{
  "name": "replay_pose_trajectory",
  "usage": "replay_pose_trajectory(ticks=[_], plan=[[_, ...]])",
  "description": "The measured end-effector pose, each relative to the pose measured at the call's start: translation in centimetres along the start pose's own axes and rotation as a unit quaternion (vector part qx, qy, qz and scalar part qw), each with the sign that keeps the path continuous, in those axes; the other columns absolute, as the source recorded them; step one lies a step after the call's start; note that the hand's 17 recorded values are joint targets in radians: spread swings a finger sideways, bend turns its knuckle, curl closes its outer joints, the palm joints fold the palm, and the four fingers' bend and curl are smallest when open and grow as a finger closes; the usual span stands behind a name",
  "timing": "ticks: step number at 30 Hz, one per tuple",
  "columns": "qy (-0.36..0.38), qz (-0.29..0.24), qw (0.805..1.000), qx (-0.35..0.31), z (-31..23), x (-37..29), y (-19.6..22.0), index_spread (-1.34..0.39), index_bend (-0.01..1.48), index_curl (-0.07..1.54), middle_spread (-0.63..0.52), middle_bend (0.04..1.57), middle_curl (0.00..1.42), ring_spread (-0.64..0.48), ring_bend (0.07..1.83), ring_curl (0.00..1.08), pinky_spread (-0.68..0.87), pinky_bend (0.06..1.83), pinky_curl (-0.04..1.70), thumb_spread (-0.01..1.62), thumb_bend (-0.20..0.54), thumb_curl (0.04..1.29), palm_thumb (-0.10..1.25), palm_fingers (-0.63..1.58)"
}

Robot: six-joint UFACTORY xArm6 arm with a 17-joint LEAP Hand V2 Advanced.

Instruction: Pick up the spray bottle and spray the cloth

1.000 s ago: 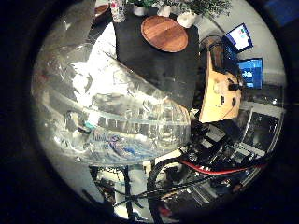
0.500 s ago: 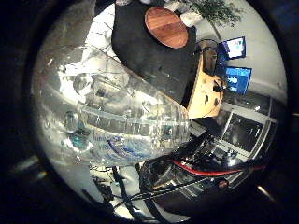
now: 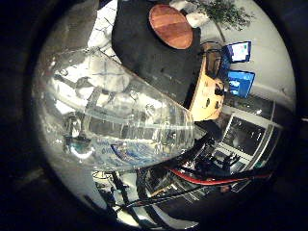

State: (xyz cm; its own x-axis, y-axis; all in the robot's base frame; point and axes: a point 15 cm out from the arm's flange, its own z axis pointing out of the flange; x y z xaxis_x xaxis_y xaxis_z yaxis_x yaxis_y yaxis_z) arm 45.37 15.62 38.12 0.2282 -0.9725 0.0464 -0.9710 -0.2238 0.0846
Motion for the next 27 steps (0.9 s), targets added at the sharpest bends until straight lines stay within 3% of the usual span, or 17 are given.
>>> replay_pose_trajectory(ticks=[10,19,27], plan=[[0.029,0.012,0.999,0.016,-1.4,2.4,0.4,-0.23,1.15,0.82,-0.15,1.33,0.81,-0.24,1.33,0.85,-0.20,1.05,1.42,1.24,-0.009,0.63,0.97,1.10],[0.034,0.009,0.999,-0.013,1.9,1.5,-1.0,-0.23,1.15,0.83,-0.15,1.33,0.82,-0.24,1.33,0.85,-0.20,1.05,1.41,1.24,-0.009,0.63,0.97,1.10],[0.016,0.025,0.998,0.056,1.0,2.9,-4.5,-0.23,1.14,0.83,-0.15,1.32,0.82,-0.24,1.33,0.85,-0.20,1.05,1.41,1.24,-0.009,0.63,0.97,1.10]])
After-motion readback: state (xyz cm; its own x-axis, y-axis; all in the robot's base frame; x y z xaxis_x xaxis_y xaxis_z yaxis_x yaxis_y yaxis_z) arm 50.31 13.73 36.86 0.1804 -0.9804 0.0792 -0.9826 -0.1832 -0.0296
